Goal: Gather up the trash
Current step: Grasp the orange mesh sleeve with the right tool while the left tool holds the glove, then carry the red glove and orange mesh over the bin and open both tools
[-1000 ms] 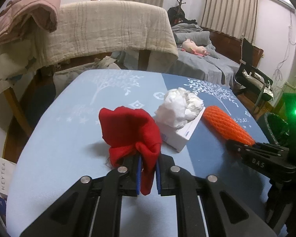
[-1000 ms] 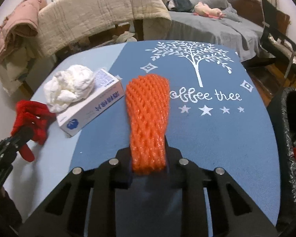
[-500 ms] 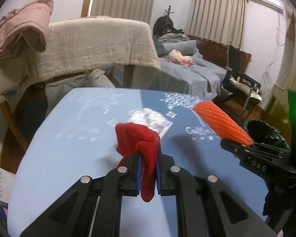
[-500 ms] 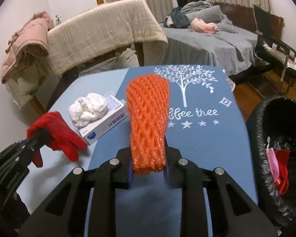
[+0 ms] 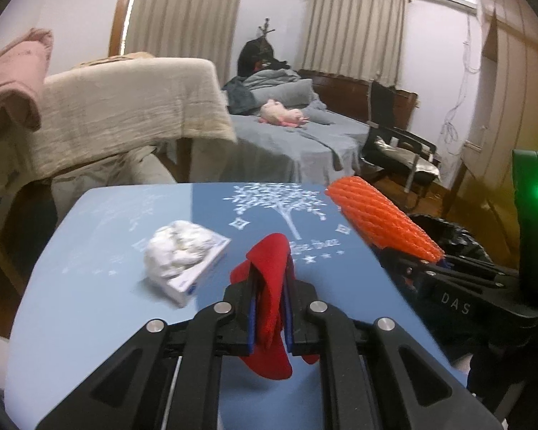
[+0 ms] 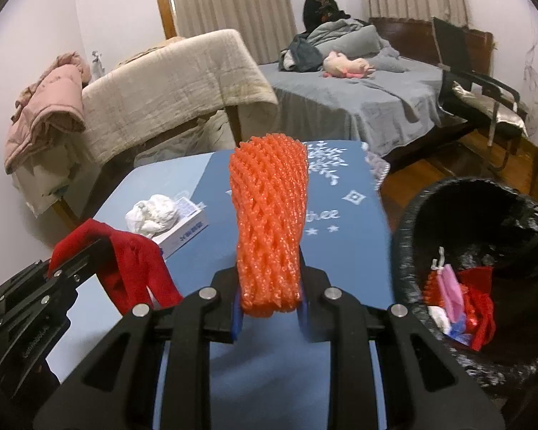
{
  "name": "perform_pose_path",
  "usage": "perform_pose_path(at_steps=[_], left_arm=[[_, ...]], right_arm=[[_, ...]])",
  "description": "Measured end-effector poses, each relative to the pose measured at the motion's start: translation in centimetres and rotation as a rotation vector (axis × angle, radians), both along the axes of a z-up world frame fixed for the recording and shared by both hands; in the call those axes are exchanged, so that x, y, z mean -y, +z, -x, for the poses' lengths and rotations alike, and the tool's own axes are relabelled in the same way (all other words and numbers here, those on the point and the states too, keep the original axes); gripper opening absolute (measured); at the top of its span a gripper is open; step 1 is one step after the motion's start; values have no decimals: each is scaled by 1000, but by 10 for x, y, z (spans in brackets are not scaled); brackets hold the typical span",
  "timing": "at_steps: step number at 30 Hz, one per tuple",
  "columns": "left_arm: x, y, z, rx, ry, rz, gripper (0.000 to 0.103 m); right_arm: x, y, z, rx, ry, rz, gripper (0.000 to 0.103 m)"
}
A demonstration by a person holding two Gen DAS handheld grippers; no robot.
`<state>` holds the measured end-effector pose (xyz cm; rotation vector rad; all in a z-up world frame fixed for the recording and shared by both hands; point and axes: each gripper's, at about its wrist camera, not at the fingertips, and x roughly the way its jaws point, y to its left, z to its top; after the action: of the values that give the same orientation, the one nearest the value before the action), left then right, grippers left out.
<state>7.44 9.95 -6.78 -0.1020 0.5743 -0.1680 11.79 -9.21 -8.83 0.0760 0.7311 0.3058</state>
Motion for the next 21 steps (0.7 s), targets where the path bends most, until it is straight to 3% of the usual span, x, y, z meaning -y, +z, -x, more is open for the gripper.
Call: perform_pose_path(at_steps=[21], left_arm=[[140, 26, -47, 71, -245, 25, 11]], right_arm=[[143, 7, 5, 25, -258, 36, 22]])
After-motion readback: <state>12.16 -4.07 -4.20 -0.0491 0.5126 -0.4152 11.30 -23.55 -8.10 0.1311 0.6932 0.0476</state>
